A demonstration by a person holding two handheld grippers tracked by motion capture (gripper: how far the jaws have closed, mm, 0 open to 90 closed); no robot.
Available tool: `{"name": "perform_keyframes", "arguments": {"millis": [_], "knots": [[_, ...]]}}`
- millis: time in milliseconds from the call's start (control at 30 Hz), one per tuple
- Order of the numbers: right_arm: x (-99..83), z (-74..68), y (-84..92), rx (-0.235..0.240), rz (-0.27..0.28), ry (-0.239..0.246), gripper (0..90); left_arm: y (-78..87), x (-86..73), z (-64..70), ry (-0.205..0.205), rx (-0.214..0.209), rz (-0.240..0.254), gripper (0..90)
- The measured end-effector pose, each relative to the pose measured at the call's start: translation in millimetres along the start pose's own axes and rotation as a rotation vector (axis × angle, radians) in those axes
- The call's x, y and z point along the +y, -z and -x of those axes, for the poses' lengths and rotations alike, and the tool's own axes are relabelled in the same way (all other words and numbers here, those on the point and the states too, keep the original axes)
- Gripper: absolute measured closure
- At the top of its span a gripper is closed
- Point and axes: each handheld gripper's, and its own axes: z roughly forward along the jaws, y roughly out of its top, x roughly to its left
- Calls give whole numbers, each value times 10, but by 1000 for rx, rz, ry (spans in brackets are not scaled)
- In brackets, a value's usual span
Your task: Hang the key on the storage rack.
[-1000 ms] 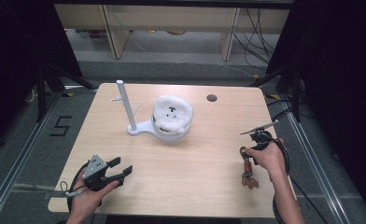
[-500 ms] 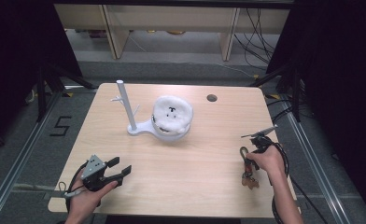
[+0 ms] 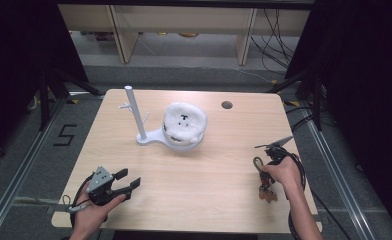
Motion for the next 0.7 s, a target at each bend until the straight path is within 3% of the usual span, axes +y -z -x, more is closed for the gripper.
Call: {"name": "perform_keyframes", "arguments": {"millis": [200,300,433,467,500,533,567,600,700], "knots": [[-20,-45,11,12,18,2,795,9,14,14,-3,4,-3,370],[-72,-113,113,38,87,23,796,7,25,19,-4,-2,-2,371],[-155,-240,241,114,209,63,796,-10,45,50,1,-20,6,375],[-155,-240,241,114,209,63,796,-10,45,50,1,-20,6,376],[-183,-286,281,126,253,65,796,-14,49,63,4,-27,7,377],[-198,-312,293,132,279,79,796,-15,53,68,4,-30,6,377],[-216,-322,304,151,338,128,796,-17,56,71,5,-33,6,375],[-216,-322,304,151,338,128,796,-17,56,71,5,-33,6,372],[-281,-437,374,170,419,178,796,-27,73,75,28,-42,24,362]]}}
